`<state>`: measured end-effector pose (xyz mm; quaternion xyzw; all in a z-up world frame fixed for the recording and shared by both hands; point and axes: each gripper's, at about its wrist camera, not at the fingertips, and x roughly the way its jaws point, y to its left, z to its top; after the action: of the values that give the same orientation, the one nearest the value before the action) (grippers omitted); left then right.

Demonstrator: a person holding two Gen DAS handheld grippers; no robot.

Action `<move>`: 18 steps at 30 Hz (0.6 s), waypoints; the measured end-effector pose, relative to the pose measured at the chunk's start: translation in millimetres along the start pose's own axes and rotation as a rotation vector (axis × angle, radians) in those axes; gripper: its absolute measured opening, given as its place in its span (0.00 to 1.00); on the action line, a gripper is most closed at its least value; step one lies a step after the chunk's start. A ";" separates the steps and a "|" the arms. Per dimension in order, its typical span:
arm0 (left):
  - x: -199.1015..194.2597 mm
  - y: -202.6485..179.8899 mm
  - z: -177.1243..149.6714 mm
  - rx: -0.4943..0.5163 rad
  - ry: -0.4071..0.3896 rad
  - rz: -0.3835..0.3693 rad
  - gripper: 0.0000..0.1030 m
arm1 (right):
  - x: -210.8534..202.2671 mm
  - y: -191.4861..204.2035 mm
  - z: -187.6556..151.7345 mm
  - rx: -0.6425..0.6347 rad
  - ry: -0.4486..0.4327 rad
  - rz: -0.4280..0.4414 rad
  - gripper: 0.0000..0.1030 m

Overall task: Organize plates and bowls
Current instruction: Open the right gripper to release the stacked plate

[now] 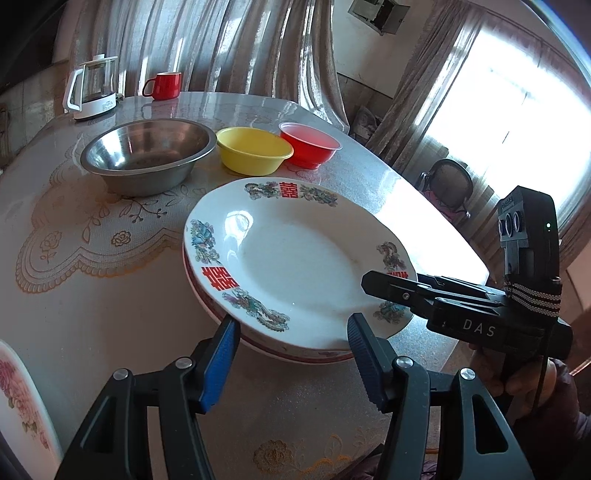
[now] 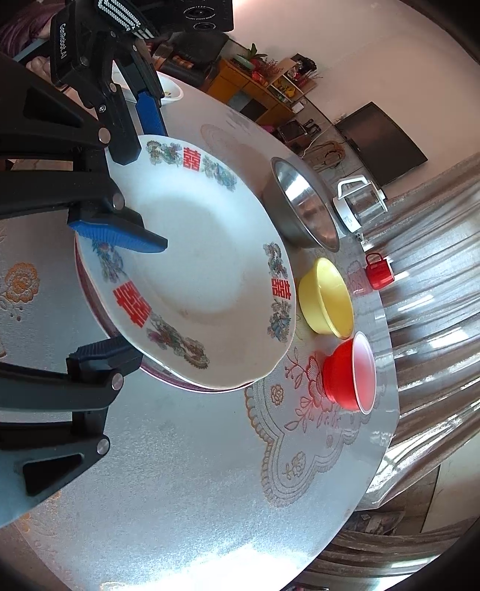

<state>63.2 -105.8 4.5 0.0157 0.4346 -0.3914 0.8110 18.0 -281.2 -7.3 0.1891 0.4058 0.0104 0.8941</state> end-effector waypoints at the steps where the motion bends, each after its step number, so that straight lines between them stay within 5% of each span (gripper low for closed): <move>1: -1.1 -1.4 -0.4 0.004 -0.002 -0.001 0.59 | -0.2 0.7 -0.3 -0.002 -0.001 -0.004 0.42; 9: -16.6 -15.9 -9.8 0.088 -0.027 -0.018 0.63 | -6.4 -3.4 -2.2 0.021 -0.003 0.021 0.42; 15: -17.7 4.6 -10.2 -0.003 -0.034 0.003 0.64 | -14.6 -10.1 -2.2 0.044 -0.021 0.026 0.42; 18: -20.9 20.4 -2.2 -0.084 -0.070 0.024 0.72 | -17.8 -17.8 4.2 0.067 -0.046 0.005 0.43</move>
<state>68.3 -77.9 11.8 -0.0270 0.4220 -0.3634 0.8301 6.7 -302.2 1.9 0.2202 0.3849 -0.0050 0.8963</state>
